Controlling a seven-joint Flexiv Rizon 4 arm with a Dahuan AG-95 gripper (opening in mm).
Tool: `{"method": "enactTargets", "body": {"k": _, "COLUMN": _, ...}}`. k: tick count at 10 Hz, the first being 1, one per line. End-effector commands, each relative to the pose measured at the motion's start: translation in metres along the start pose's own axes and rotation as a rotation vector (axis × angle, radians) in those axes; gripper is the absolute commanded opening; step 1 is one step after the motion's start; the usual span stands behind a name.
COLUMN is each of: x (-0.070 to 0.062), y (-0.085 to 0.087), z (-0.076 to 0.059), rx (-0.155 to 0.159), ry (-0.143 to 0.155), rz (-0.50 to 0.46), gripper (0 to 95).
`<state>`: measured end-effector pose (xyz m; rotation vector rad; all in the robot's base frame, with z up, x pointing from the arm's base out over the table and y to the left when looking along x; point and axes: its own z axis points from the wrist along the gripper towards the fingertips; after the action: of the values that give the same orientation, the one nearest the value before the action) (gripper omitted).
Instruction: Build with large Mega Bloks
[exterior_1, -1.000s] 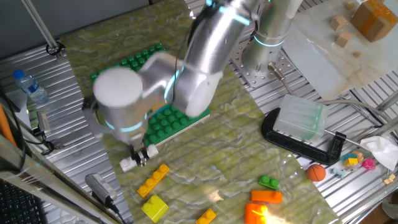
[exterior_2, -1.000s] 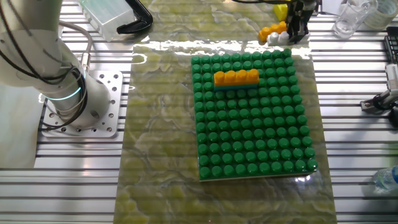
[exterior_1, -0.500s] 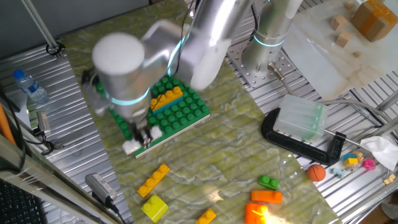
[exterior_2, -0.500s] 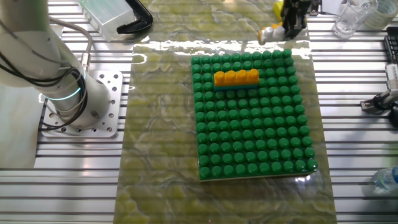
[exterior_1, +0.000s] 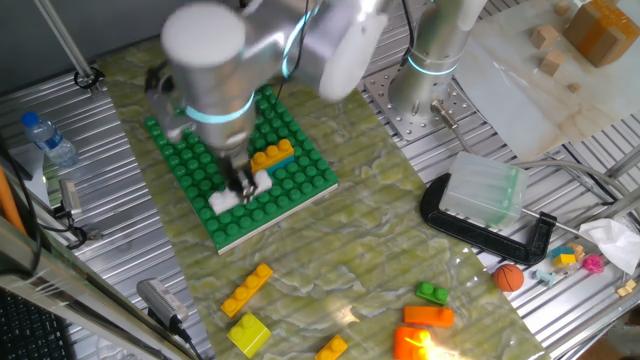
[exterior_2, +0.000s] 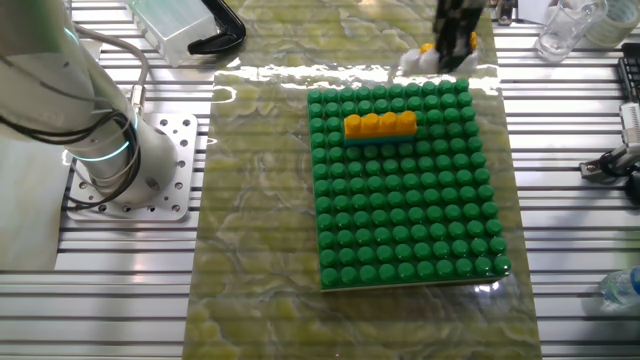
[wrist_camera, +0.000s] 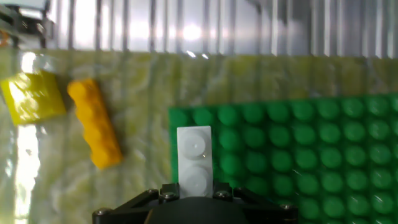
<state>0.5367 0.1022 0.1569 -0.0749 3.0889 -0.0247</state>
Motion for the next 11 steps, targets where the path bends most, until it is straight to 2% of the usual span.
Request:
{"method": "enactTargets", "body": {"k": 1, "x": 0.015, "y": -0.010, "z": -0.001, "rx": 0.034, "ry": 0.010, "rz": -0.005, "gripper": 0.0}}
{"method": "enactTargets", "body": {"k": 3, "x": 0.027, "y": -0.017, "z": 0.002, "rx": 0.074, "ry": 0.010, "rz": -0.006, "gripper": 0.0}}
{"method": "enactTargets", "body": {"k": 6, "x": 0.037, "y": -0.022, "z": 0.006, "rx": 0.069, "ry": 0.015, "rz": -0.023, "gripper": 0.0}}
{"method": "enactTargets", "body": {"k": 9, "x": 0.032, "y": -0.020, "z": 0.004, "rx": 0.067, "ry": 0.022, "rz": -0.036, "gripper": 0.0}}
{"method": "enactTargets", "body": {"k": 10, "x": 0.032, "y": -0.020, "z": 0.004, "rx": 0.058, "ry": 0.016, "rz": -0.019, "gripper": 0.0}}
{"method": "enactTargets", "body": {"k": 11, "x": 0.032, "y": -0.020, "z": 0.004, "rx": 0.031, "ry": 0.011, "rz": 0.038, "gripper": 0.0}}
